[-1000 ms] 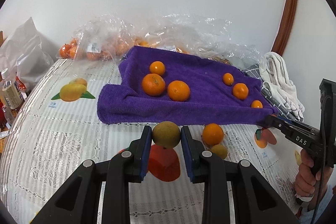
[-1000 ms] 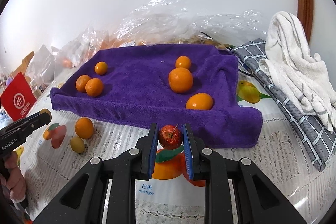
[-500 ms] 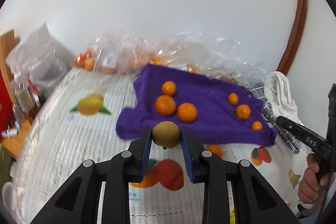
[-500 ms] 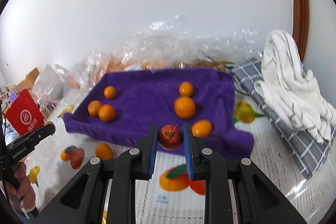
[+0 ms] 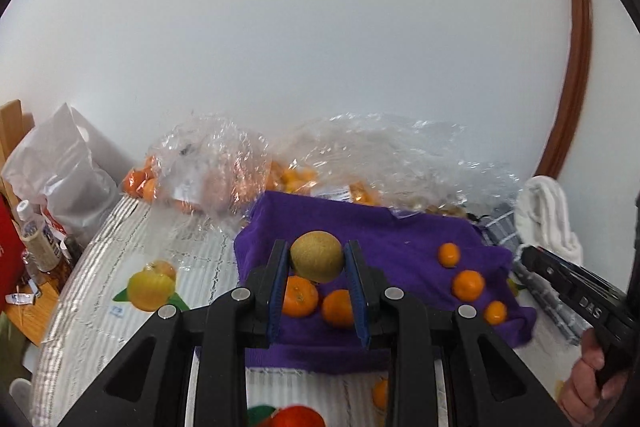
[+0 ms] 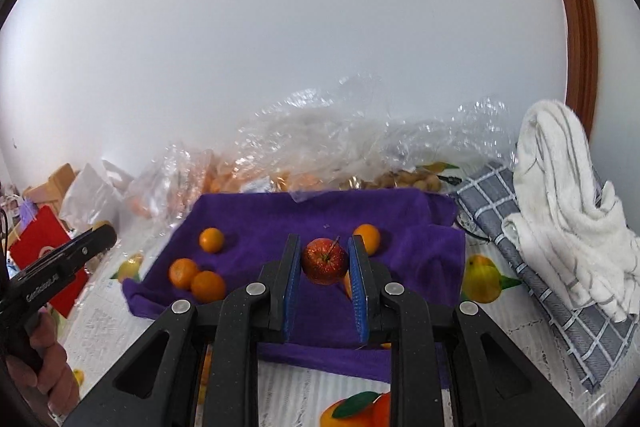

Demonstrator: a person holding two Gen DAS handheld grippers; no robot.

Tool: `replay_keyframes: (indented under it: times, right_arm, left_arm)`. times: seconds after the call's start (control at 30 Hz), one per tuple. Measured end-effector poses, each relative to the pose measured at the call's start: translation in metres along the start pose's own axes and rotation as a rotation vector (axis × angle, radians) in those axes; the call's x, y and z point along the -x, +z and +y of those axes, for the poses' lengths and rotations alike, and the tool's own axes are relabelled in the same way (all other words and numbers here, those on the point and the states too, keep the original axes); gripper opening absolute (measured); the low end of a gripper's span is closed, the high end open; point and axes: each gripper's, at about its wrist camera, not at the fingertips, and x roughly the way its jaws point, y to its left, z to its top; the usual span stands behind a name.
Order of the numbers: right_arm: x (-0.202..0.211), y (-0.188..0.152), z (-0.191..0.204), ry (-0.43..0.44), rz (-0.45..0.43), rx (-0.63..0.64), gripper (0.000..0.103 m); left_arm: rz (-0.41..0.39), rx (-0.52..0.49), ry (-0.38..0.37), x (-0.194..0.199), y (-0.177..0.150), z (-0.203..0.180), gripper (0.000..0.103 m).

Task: Organize fruits
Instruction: 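Carry the red fruit and the greenish fruit in both grippers over the purple towel, then open both grippers to drop the two fruits onto the purple towel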

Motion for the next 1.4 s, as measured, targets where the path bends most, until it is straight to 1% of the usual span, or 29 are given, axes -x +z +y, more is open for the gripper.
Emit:
replay_keyframes:
  times: [0.07, 0.17, 0.4, 0.5, 0.57, 0.7, 0.8, 1.03, 1.13, 1.27, 1.4]
  right_arm:
    - [-0.011, -0.008, -0.005, 0.000, 0.024, -0.005, 0.023]
    - [-0.024, -0.017, -0.011, -0.021, 0.067, 0.013, 0.023]
    - [-0.029, -0.023, -0.019, -0.038, 0.073, 0.010, 0.023]
    - [-0.033, -0.026, -0.023, -0.059, 0.080, 0.013, 0.023]
    - [-0.036, -0.028, -0.027, -0.058, 0.092, 0.001, 0.023]
    - [-0.041, -0.032, -0.027, -0.057, 0.105, 0.006, 0.023]
    - [-0.044, -0.036, -0.020, -0.043, 0.116, 0.027, 0.023]
    - [-0.056, -0.046, -0.005, -0.035, 0.157, 0.082, 0.023]
    - [-0.061, -0.049, -0.003, -0.037, 0.182, 0.086, 0.023]
    - [-0.068, -0.053, -0.001, -0.053, 0.209, 0.102, 0.023]
    - [-0.069, -0.055, 0.001, -0.058, 0.213, 0.108, 0.023]
  left_arm:
    - [0.008, 0.007, 0.009, -0.010, -0.008, 0.003, 0.027]
    - [0.057, 0.013, 0.017, -0.026, -0.019, 0.009, 0.027]
    - [0.062, 0.008, 0.030, -0.037, -0.030, 0.018, 0.027]
    - [0.073, 0.044, 0.012, -0.040, -0.029, 0.024, 0.027]
    - [0.078, 0.076, -0.003, -0.041, -0.030, 0.029, 0.027]
    - [0.081, 0.093, -0.010, -0.042, -0.031, 0.033, 0.027]
    - [0.092, 0.107, -0.037, -0.044, -0.031, 0.034, 0.027]
    - [0.127, 0.082, -0.059, -0.050, -0.036, 0.025, 0.027]
    - [0.151, 0.057, -0.045, -0.055, -0.040, 0.020, 0.027]
    - [0.191, 0.053, -0.039, -0.061, -0.042, 0.018, 0.027]
    - [0.195, 0.037, -0.021, -0.062, -0.043, 0.016, 0.027]
